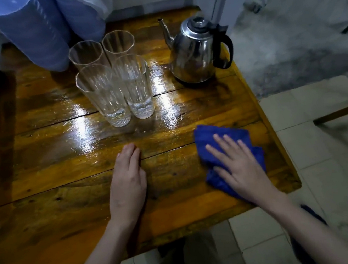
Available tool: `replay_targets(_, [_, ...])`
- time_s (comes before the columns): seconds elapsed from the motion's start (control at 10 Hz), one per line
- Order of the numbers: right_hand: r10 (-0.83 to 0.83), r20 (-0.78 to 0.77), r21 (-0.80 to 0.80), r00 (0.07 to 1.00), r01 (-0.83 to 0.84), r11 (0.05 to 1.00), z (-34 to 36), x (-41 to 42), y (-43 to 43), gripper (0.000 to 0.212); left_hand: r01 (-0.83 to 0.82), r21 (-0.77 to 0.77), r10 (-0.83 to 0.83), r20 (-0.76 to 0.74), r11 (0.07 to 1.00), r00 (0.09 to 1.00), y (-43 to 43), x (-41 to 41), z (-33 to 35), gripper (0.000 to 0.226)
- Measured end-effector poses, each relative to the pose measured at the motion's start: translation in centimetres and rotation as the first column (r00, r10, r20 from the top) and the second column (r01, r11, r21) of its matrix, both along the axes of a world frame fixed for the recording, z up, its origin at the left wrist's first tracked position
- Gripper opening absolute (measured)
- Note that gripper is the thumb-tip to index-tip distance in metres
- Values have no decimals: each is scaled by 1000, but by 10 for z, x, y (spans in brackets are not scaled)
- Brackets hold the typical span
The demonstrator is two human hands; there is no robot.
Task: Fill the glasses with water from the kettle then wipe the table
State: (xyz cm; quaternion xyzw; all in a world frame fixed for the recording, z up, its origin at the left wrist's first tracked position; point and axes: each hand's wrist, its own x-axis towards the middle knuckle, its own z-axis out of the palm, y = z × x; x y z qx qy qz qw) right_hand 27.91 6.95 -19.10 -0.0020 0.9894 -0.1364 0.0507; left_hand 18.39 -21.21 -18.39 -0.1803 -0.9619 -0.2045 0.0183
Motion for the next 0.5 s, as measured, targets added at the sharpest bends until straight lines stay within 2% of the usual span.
replay_targets(0.1, [-64,9,48,998,64,997,2,-15,27,58,10,-49,-12,-36,999,999,2,1,-1,47])
replay_targets(0.2, [-21,64,137,998,12,990,7,-20,27,62,31,-104,-37,-54,994,998,2,0,2,49])
replay_targets(0.3, [-38,204,257,978,-16,966,25,-25,20,76,83,-151,-85,-9,985,996,-6,1,21,48])
replay_targets(0.4, [-49,230,302,972,-24,953,50,-37,10,93,61,-125,-60,10,990,998,-15,-3,44,43])
replay_targets(0.5, [20,-5,276,1000,-17,961,92,-64,-17,69,-4,-42,-1,-103,999,995,-31,-16,91,37])
